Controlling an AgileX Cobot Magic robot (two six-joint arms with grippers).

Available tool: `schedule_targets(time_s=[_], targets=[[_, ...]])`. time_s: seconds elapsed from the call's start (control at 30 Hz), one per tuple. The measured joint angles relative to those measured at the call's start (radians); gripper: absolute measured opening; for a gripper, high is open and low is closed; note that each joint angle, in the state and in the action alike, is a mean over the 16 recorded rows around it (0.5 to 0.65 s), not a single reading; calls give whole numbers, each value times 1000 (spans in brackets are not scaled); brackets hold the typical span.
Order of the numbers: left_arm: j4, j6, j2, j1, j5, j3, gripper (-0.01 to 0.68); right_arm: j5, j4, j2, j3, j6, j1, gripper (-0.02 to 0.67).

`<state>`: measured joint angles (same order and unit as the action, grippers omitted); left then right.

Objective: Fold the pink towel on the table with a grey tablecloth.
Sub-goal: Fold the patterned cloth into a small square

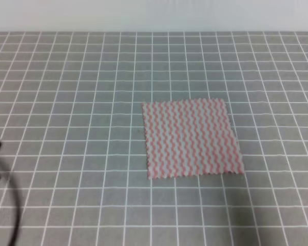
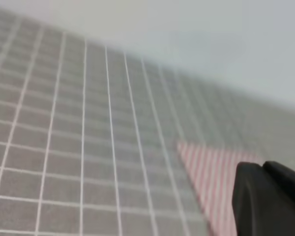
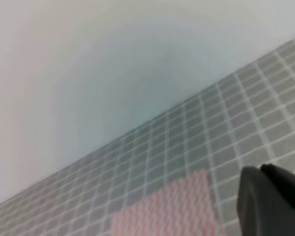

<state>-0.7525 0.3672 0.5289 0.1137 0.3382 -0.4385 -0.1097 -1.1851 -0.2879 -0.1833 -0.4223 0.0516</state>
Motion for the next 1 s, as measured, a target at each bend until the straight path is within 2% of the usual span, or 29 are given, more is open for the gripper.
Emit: schedule_targets(time_s=[0.3,0.4,0.53,0.7,1.0], targets=[[1,219,445,9,230,-268,-2,-48,-24,-266,-167,-303,0,-16],[15,252,563,31,278,-336,-2,-136,5,-390,-252,-360,0,-16],[54,262,692,72,309,-413,-2,-322,113,-595,-405,-389,7,-16],[161,216,819,148,326,-503,-2,-530,325,-882,-622,-270,51,-16],[353,92,954,256,347,-636,-2,-795,840,-1342,-964,114,223,-16]])
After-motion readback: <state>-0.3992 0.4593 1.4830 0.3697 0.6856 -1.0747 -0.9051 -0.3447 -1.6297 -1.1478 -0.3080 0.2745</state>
